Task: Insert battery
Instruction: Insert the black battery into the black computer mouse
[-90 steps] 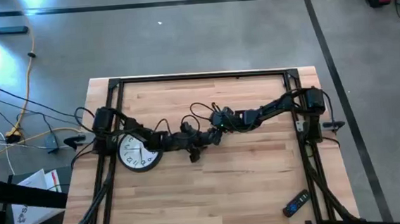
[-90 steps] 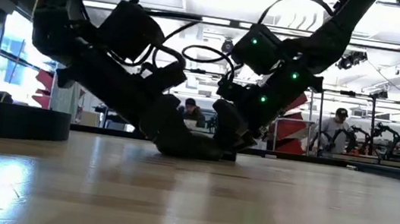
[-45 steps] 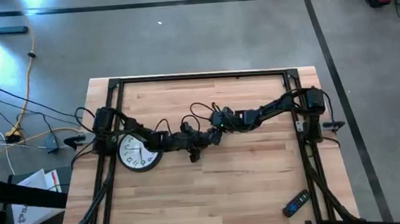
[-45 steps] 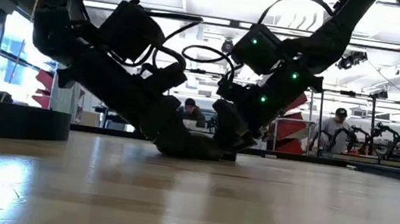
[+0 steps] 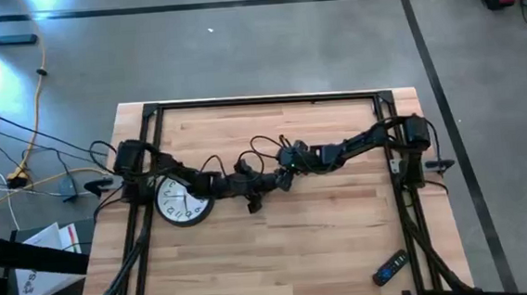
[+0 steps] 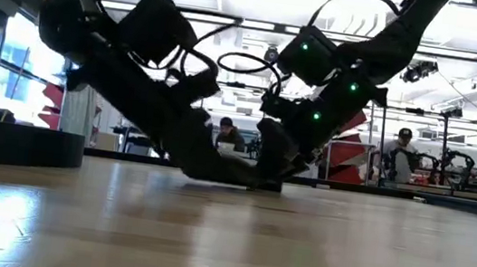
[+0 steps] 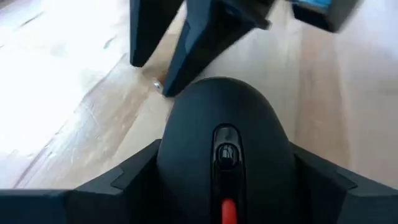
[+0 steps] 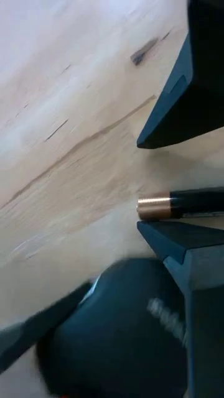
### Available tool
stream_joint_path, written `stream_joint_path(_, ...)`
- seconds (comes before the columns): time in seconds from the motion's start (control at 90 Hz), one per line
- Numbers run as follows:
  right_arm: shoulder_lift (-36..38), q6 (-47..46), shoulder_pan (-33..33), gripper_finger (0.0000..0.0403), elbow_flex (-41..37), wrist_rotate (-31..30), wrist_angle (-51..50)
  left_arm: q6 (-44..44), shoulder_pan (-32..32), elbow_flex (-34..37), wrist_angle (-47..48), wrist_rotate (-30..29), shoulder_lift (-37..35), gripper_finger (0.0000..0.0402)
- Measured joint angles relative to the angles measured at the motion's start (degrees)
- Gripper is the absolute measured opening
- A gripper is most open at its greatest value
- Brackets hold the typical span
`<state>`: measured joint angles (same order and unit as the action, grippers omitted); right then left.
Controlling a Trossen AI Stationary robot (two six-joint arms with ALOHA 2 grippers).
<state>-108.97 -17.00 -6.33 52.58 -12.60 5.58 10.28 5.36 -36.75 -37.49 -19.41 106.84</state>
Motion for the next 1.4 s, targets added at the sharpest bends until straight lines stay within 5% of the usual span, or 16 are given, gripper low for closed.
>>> stream_joint_path(0.256,0.22,-0.71,0.04,0.0174,0.07,0.59,-2.07,3.16,2.61,10.24,-0.85,-5.33,-19.08,0.0249)
stream_joint_path(0.433,0.22,-0.69,0.04,0.0172,0.04,0.59,-1.44,9.09,3.44,22.20,-24.13,0.59,-28.70,0.0249)
stream_joint_path(0.544,0.22,-0.76,0.11,0.0162,0.04,0.42,-1.42,13.94,3.44,28.23,-40.47,4.38,-29.08,0.0249)
stream_joint_path(0.722,0.22,-2.27,0.17,0.0136,0.04,0.53,-1.53,23.05,3.22,32.18,-52.35,5.61,-28.64,0.0249)
stream_joint_path(0.956,0.22,-5.62,0.22,0.0104,0.07,0.46,-2.49,33.57,3.17,31.71,-52.19,5.47,-29.41,0.0249)
stream_joint_path(1.4,0.27,-6.34,0.37,0.0026,0.11,0.48,-3.21,36.06,1.96,31.69,-52.34,5.46,-29.65,0.0249)
